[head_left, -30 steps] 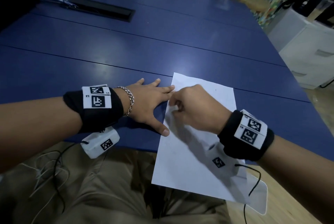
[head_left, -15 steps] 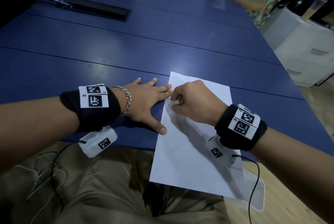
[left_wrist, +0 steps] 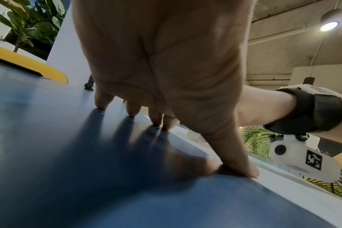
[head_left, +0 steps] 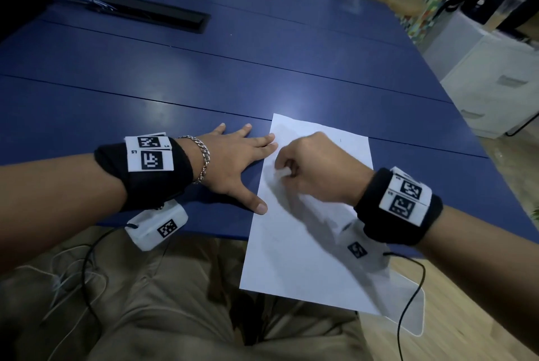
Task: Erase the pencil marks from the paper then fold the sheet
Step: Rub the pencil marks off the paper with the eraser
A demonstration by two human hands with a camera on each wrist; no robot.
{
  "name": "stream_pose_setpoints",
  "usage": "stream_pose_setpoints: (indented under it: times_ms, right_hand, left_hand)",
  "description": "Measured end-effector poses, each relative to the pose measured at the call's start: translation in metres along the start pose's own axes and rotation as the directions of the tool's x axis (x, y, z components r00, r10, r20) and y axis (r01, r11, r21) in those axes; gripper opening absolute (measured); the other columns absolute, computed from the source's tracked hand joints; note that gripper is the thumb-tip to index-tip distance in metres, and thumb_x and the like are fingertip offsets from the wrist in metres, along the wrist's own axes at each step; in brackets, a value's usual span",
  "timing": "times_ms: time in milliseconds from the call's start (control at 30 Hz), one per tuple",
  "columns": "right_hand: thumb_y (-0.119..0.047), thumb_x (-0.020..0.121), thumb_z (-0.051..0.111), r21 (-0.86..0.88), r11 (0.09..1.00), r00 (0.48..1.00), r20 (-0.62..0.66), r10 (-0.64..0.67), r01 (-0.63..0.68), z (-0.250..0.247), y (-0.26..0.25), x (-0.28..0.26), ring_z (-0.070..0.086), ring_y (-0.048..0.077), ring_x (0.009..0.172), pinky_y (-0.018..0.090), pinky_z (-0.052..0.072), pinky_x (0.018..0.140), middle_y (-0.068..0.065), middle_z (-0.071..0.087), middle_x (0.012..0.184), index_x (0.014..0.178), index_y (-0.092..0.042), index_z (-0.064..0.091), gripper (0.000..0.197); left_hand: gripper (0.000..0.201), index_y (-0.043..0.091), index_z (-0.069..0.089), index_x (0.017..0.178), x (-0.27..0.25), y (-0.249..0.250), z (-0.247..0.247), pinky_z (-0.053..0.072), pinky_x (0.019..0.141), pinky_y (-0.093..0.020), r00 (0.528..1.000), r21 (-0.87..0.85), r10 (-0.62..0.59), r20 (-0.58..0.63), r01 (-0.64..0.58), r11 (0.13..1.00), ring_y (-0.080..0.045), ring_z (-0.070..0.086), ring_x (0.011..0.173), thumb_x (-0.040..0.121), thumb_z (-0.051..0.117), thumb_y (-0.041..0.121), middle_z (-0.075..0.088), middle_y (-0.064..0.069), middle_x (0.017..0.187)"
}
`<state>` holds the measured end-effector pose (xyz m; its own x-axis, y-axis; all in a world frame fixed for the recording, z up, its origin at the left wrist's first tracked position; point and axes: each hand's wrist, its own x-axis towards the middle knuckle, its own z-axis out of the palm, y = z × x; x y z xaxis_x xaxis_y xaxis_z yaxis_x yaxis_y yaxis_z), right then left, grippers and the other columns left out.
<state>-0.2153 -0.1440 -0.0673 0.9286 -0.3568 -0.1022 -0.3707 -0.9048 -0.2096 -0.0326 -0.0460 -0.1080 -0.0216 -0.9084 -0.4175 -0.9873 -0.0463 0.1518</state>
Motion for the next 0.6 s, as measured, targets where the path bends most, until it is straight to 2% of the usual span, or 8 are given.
stream_pose_setpoints:
  times_ms: [100,200,233,367,500,533,600]
  right_hand:
    - [-0.021,0.078,0.067,-0.01,0.999,0.998,-0.043,0.044,-0.045,-0.001,0.008,0.004,0.064,0.019,0.072,0.034,0.055,0.071,-0.005,0.07,0.075,0.097,-0.019,0.076,0.021]
    - [-0.024,0.076,0.068,-0.032,0.998,0.996,0.058,-0.061,0.063,0.004,0.0,-0.004,0.062,0.017,0.073,0.033,0.053,0.071,-0.006,0.07,0.079,0.099,-0.022,0.075,0.024]
    - [-0.024,0.076,0.067,-0.047,0.997,0.995,0.075,-0.058,0.062,0.003,0.001,-0.003,0.062,0.018,0.073,0.034,0.053,0.07,-0.006,0.07,0.079,0.097,-0.023,0.075,0.023]
    - [-0.023,0.077,0.066,-0.063,0.998,1.0,-0.003,0.029,-0.029,-0.004,0.013,0.004,0.062,0.018,0.073,0.037,0.056,0.072,-0.006,0.07,0.078,0.095,-0.023,0.075,0.02]
    - [-0.025,0.075,0.064,-0.079,0.992,0.989,0.117,-0.093,0.103,0.002,0.002,-0.008,0.062,0.021,0.074,0.037,0.053,0.069,-0.002,0.069,0.08,0.095,-0.02,0.074,0.023]
    - [-0.025,0.075,0.063,-0.094,0.992,0.99,0.12,-0.075,0.086,0.0,0.003,-0.006,0.062,0.021,0.073,0.037,0.053,0.07,-0.001,0.07,0.079,0.094,-0.019,0.074,0.022]
    - [-0.023,0.077,0.063,-0.075,0.997,0.999,0.045,0.01,-0.007,-0.004,0.011,0.0,0.063,0.02,0.074,0.038,0.055,0.072,-0.003,0.07,0.077,0.095,-0.019,0.075,0.021]
  left_hand:
    - [0.138,0.035,-0.008,0.165,0.001,0.001,0.0,0.002,0.123,-0.069,1.0,0.005,-0.002,0.005,0.002,1.0,-0.028,-0.013,0.159,0.061,0.052,0.102,-0.019,0.022,0.169]
    - [0.137,0.034,-0.008,0.165,0.0,0.001,0.0,0.002,0.123,-0.07,1.0,0.003,-0.004,0.006,0.004,1.0,-0.028,-0.013,0.159,0.061,0.053,0.101,-0.018,0.021,0.17]
    - [0.137,0.034,-0.008,0.165,0.0,0.001,0.0,0.002,0.123,-0.07,1.0,0.003,-0.005,0.007,0.005,1.0,-0.028,-0.013,0.159,0.062,0.053,0.101,-0.019,0.021,0.17]
    - [0.138,0.033,-0.009,0.165,0.0,0.002,-0.001,0.002,0.124,-0.069,1.0,0.008,-0.009,0.017,0.009,1.0,-0.027,-0.014,0.159,0.063,0.054,0.1,-0.02,0.021,0.169]
    - [0.137,0.032,-0.009,0.165,-0.001,0.003,-0.002,0.003,0.123,-0.07,1.0,0.008,-0.012,0.02,0.012,1.0,-0.028,-0.013,0.159,0.064,0.054,0.099,-0.019,0.021,0.17]
    - [0.137,0.032,-0.009,0.165,-0.001,0.002,-0.002,0.003,0.123,-0.07,1.0,0.01,-0.011,0.02,0.011,1.0,-0.028,-0.013,0.159,0.064,0.054,0.099,-0.019,0.021,0.169]
    - [0.138,0.033,-0.01,0.165,0.0,0.002,-0.002,0.002,0.124,-0.069,1.0,0.012,-0.009,0.023,0.009,1.0,-0.027,-0.014,0.159,0.063,0.053,0.1,-0.02,0.022,0.169]
